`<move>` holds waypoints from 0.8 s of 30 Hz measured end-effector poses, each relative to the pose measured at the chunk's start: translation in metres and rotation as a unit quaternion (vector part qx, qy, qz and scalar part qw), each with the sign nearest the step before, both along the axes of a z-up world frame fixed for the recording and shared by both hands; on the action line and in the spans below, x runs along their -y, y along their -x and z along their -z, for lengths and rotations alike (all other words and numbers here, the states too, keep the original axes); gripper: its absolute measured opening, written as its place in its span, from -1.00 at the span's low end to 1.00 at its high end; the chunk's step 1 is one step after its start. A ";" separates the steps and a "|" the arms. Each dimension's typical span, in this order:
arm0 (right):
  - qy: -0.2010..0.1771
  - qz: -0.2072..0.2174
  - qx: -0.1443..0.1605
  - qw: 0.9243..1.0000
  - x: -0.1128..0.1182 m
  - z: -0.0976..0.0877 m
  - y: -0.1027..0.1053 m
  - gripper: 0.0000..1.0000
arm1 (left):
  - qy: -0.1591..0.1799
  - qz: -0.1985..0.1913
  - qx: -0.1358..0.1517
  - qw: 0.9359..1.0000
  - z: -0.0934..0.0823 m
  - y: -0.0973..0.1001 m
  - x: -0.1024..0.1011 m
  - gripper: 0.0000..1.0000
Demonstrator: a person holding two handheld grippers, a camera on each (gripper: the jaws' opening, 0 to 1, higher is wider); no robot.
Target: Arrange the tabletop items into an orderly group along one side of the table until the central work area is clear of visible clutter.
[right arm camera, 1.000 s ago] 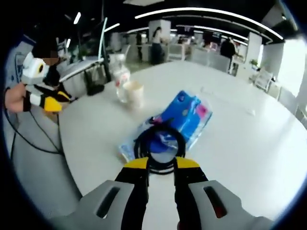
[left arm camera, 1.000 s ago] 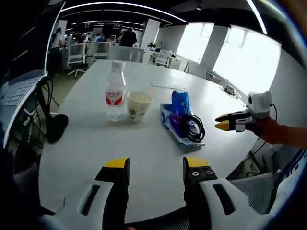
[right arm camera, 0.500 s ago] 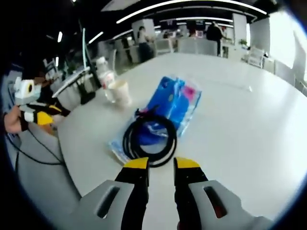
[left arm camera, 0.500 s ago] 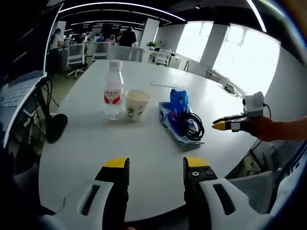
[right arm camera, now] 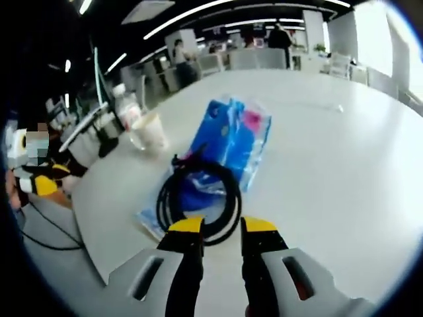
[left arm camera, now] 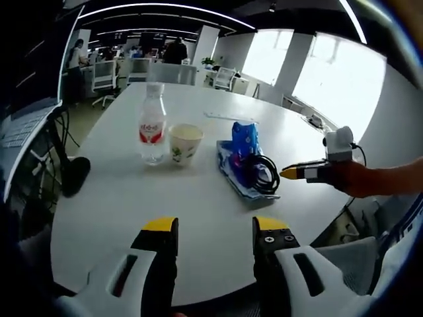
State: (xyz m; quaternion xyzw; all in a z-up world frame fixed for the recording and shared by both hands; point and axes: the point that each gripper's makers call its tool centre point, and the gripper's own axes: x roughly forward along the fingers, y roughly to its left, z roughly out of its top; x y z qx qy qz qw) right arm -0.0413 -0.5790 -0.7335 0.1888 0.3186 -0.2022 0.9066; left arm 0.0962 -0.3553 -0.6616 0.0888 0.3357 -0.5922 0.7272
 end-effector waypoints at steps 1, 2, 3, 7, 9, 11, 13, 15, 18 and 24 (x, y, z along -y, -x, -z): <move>-0.002 0.002 -0.001 1.000 0.002 0.003 -0.001 -0.62 | 0.000 0.000 0.000 1.000 0.000 0.000 0.000 -0.12; -0.003 0.002 -0.001 1.000 0.002 0.004 -0.001 -0.62 | 0.000 -0.001 0.000 1.000 0.000 -0.001 0.000 -0.12; -0.005 0.005 -0.001 1.000 0.004 0.005 -0.001 -0.62 | 0.000 -0.001 0.000 1.000 0.000 -0.001 0.000 -0.12; -0.012 0.015 0.000 1.000 0.009 0.009 -0.003 -0.62 | 0.000 -0.002 0.001 1.000 -0.001 -0.001 0.000 -0.12; -0.013 0.017 -0.004 1.000 0.010 0.012 -0.004 -0.62 | 0.000 -0.002 0.001 1.000 -0.001 -0.001 0.000 -0.12; -0.017 0.018 -0.007 1.000 0.009 0.013 -0.004 -0.62 | -0.001 -0.002 0.001 1.000 -0.001 -0.001 0.000 -0.13; -0.019 0.011 -0.011 1.000 0.006 0.015 -0.005 -0.63 | -0.001 -0.001 0.003 1.000 -0.003 -0.001 0.001 -0.13; -0.017 0.003 -0.020 1.000 0.005 0.019 -0.005 -0.62 | 0.000 -0.003 0.003 1.000 -0.003 -0.002 0.001 -0.13; -0.027 0.015 -0.014 0.999 0.009 0.019 -0.006 -0.62 | 0.001 -0.006 0.002 1.000 -0.002 -0.002 0.000 -0.13; -0.022 0.013 -0.013 1.000 0.012 0.019 -0.011 -0.77 | -0.001 -0.003 0.001 1.000 -0.001 0.002 0.001 -0.13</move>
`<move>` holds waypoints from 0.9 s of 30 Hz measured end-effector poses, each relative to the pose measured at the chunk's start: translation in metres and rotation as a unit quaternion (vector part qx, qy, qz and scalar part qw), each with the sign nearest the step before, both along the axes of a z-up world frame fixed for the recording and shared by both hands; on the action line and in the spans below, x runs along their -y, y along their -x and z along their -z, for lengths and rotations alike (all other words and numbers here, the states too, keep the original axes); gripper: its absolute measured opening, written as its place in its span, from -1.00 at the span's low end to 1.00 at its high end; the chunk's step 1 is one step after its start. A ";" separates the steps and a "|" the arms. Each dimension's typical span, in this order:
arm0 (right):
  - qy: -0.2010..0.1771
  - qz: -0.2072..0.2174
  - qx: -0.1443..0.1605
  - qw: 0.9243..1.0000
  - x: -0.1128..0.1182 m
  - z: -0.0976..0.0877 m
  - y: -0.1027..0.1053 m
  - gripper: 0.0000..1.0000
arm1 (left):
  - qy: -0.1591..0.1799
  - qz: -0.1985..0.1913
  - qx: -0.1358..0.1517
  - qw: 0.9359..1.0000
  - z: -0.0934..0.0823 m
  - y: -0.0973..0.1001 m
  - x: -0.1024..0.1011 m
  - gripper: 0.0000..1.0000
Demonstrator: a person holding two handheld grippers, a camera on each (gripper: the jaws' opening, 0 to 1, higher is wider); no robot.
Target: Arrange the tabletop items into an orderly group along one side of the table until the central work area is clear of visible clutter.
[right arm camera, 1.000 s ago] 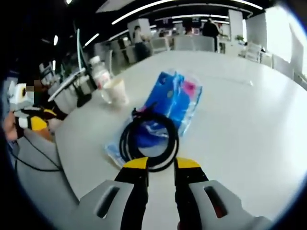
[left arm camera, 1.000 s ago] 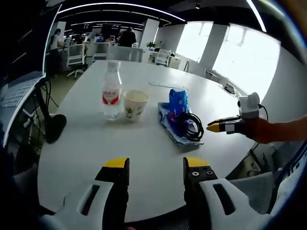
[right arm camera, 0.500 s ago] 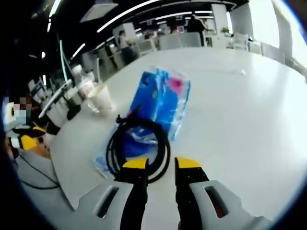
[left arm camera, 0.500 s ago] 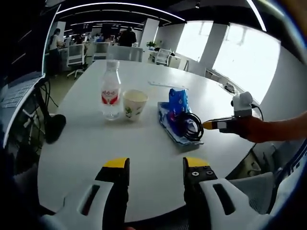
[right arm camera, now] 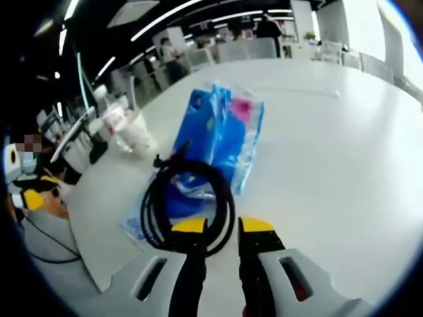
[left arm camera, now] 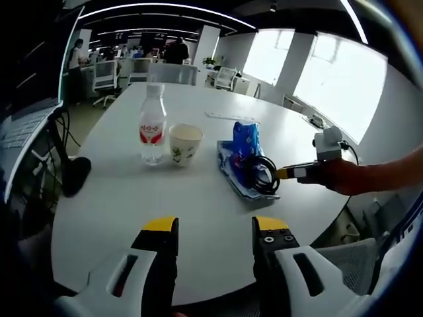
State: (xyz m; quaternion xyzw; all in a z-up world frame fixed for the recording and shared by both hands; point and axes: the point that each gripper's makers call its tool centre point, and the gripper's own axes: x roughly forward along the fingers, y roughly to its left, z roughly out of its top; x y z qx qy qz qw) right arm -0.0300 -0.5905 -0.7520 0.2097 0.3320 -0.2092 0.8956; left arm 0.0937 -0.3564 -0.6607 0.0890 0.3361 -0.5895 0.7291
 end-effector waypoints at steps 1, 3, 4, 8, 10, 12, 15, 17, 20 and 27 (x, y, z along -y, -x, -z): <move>0.003 0.001 -0.001 1.000 0.001 -0.001 0.000 -0.78 | 0.000 0.001 0.000 1.000 0.000 0.001 0.000 -0.13; 0.002 0.009 0.002 1.000 0.003 -0.002 0.001 -0.82 | 0.001 0.000 0.000 1.000 -0.001 0.000 0.001 -0.13; 0.000 0.013 0.007 1.000 0.004 -0.002 0.001 -0.83 | 0.001 0.000 0.000 1.000 -0.001 0.000 0.001 -0.13; 0.002 0.015 0.010 1.000 0.001 -0.006 0.003 -0.85 | 0.004 -0.002 0.001 1.000 -0.002 -0.001 0.003 -0.13; 0.004 0.019 0.013 1.000 0.002 -0.007 0.005 -0.87 | 0.004 -0.002 0.000 1.000 -0.002 -0.002 0.003 -0.13; 0.004 0.019 0.016 1.000 0.003 -0.008 0.005 -0.88 | 0.005 -0.002 0.000 1.000 -0.002 -0.002 0.003 -0.13; 0.008 0.020 0.018 1.000 0.004 -0.012 0.005 -0.89 | 0.006 -0.004 -0.002 1.000 -0.002 -0.001 0.003 -0.13; 0.009 0.026 0.024 0.999 0.005 -0.016 0.006 -0.90 | 0.006 -0.004 -0.002 1.000 -0.002 -0.001 0.002 -0.13; 0.011 0.025 0.027 0.999 0.004 -0.019 0.005 -0.91 | 0.008 -0.005 -0.003 1.000 -0.002 -0.001 0.002 -0.13; 0.029 0.008 0.040 0.999 -0.001 -0.035 0.002 -0.93 | 0.010 -0.006 -0.006 1.000 -0.002 -0.002 0.003 -0.14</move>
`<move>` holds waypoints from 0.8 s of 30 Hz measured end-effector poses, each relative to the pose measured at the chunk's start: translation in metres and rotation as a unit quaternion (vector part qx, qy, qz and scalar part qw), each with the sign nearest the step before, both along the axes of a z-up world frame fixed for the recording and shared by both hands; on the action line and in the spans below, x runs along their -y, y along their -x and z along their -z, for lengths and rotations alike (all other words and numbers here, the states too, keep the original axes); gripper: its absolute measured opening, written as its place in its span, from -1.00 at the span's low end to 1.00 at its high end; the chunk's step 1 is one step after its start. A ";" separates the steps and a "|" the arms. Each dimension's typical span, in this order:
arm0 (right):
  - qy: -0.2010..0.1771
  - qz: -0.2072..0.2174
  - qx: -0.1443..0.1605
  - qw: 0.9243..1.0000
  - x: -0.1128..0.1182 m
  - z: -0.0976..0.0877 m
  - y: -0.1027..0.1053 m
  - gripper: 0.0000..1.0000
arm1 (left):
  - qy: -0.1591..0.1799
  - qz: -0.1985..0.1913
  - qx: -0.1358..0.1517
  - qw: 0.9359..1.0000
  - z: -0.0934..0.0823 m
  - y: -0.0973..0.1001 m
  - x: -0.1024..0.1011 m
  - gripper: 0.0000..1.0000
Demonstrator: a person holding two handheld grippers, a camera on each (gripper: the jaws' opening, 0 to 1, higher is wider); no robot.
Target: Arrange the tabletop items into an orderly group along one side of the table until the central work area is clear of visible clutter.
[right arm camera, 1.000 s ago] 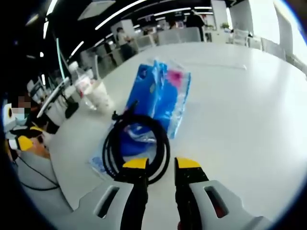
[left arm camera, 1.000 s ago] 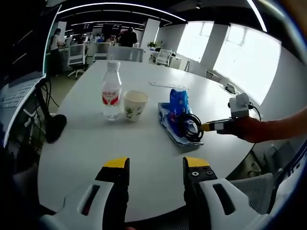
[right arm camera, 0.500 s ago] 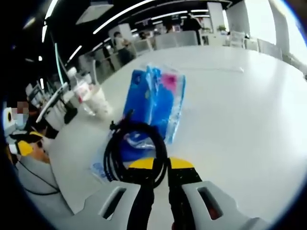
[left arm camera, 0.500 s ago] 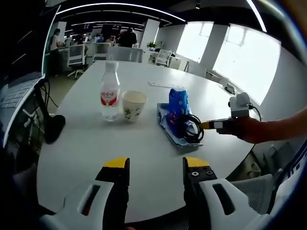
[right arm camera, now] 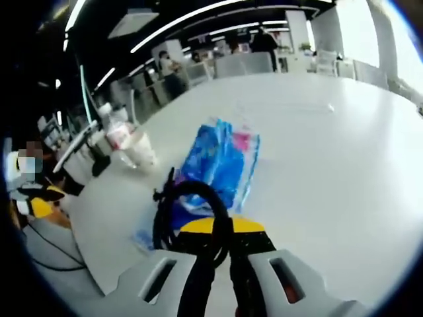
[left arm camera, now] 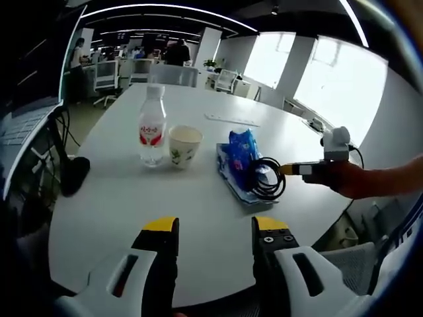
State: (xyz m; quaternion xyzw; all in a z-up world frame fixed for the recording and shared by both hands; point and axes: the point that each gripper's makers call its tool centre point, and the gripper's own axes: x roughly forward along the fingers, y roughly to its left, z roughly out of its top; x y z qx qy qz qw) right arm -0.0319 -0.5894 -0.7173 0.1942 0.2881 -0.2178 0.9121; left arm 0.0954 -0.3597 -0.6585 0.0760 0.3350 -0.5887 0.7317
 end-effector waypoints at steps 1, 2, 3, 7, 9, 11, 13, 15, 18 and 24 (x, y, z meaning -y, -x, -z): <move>0.004 -0.005 0.002 1.000 0.000 -0.002 -0.001 -0.94 | 0.000 0.001 0.000 1.000 0.000 0.000 0.000 -0.14; 0.010 -0.011 0.001 1.000 -0.001 -0.005 0.000 -0.94 | 0.000 0.004 -0.001 1.000 0.000 0.001 0.001 -0.14; 0.012 -0.013 0.001 1.000 -0.001 -0.007 0.000 -0.94 | 0.000 0.004 0.000 1.000 0.000 0.001 0.001 -0.13; 0.027 -0.027 0.001 0.999 -0.002 -0.014 0.000 -0.95 | 0.001 0.008 0.001 1.000 0.000 0.002 0.003 -0.14; 0.035 -0.034 0.001 0.999 -0.003 -0.018 0.000 -0.95 | 0.001 0.011 0.002 1.000 -0.001 0.003 0.005 -0.14; 0.039 -0.036 0.003 0.999 -0.004 -0.021 0.000 -0.96 | 0.002 0.013 0.002 1.000 -0.002 0.004 0.006 -0.13; 0.044 -0.039 0.009 0.998 -0.005 -0.027 0.001 -0.96 | 0.004 0.012 0.002 1.000 -0.002 0.004 0.007 -0.13; 0.048 -0.042 0.007 0.998 -0.007 -0.028 0.002 -0.96 | 0.005 0.011 0.001 1.000 -0.002 0.004 0.008 -0.14; 0.045 -0.039 0.010 0.998 -0.006 -0.030 0.007 -0.97 | 0.005 0.013 0.000 1.000 -0.001 0.005 0.008 -0.14; 0.052 -0.043 0.012 0.998 -0.010 -0.036 0.015 -0.97 | 0.004 0.015 0.000 1.000 -0.001 0.006 0.008 -0.13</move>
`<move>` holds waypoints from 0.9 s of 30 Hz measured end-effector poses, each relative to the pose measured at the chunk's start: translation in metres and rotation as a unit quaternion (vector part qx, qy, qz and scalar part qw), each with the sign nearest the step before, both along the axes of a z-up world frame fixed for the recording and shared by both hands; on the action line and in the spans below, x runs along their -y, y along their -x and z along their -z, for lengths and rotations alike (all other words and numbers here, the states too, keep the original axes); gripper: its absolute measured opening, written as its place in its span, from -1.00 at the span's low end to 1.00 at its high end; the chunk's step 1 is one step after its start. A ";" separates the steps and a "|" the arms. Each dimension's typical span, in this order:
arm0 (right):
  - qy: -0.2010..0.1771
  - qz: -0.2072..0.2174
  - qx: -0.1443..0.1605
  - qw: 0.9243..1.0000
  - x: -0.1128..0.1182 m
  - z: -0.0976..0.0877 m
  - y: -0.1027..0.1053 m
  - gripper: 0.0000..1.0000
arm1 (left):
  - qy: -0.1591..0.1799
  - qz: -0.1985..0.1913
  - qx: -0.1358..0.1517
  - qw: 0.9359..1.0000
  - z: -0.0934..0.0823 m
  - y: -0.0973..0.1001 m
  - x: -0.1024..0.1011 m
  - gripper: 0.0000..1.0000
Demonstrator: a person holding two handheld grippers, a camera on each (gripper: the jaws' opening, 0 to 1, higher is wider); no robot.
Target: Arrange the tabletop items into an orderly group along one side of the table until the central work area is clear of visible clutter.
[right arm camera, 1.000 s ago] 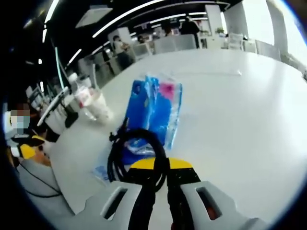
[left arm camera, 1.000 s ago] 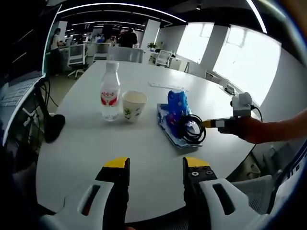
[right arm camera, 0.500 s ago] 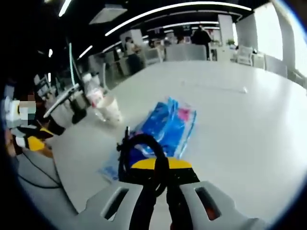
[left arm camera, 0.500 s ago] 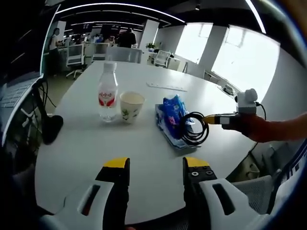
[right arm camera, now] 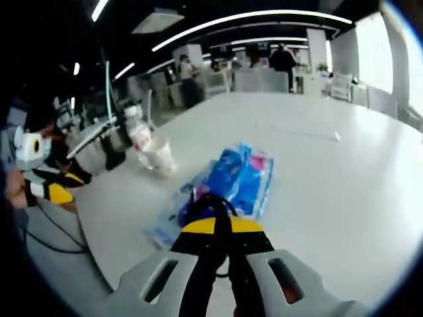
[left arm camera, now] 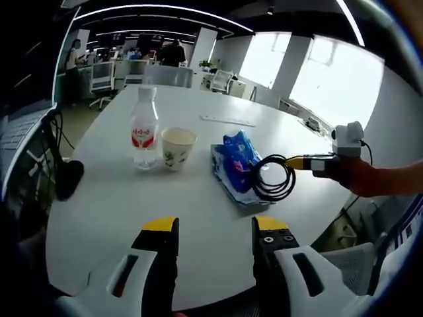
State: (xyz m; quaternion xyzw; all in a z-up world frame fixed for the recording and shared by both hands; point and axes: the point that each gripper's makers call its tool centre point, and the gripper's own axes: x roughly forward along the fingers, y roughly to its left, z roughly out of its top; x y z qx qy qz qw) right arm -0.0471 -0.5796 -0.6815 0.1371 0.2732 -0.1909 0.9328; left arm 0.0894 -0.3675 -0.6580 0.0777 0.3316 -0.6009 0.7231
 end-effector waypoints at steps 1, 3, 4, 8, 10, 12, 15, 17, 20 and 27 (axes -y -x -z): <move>0.000 0.002 0.002 1.000 0.000 -0.001 0.001 -0.97 | 0.000 0.000 0.000 1.000 0.000 0.000 0.000 -0.13; 0.002 0.004 0.004 1.000 0.000 -0.004 0.005 -0.97 | -0.001 0.003 0.002 1.000 0.000 0.001 0.000 -0.13; 0.003 0.005 0.005 1.000 0.000 -0.004 0.007 -0.97 | -0.001 0.004 0.002 1.000 0.000 0.001 0.000 -0.13; 0.007 0.009 0.009 1.000 0.000 -0.009 0.016 -0.97 | -0.002 0.005 0.002 1.000 0.001 0.000 0.000 -0.13; 0.011 0.014 0.010 1.000 0.002 -0.012 0.022 -0.97 | -0.002 0.007 0.002 1.000 0.000 0.001 0.001 -0.13; 0.012 0.022 0.012 1.000 0.004 -0.013 0.029 -0.97 | -0.004 0.010 0.002 1.000 0.000 0.002 0.002 -0.13; 0.012 0.032 0.014 0.999 0.006 -0.015 0.038 -0.97 | -0.004 0.012 0.002 1.000 0.000 0.002 0.003 -0.13; 0.013 0.039 0.018 0.999 0.009 -0.018 0.044 -0.97 | -0.003 0.013 0.002 1.000 0.000 0.003 0.004 -0.13; 0.015 0.047 0.020 0.999 0.012 -0.021 0.051 -0.98 | -0.002 0.015 0.003 1.000 0.000 0.004 0.005 -0.13; 0.016 0.060 0.014 0.998 0.021 -0.017 0.066 -1.00 | -0.002 0.016 0.002 1.000 0.000 0.004 0.005 -0.13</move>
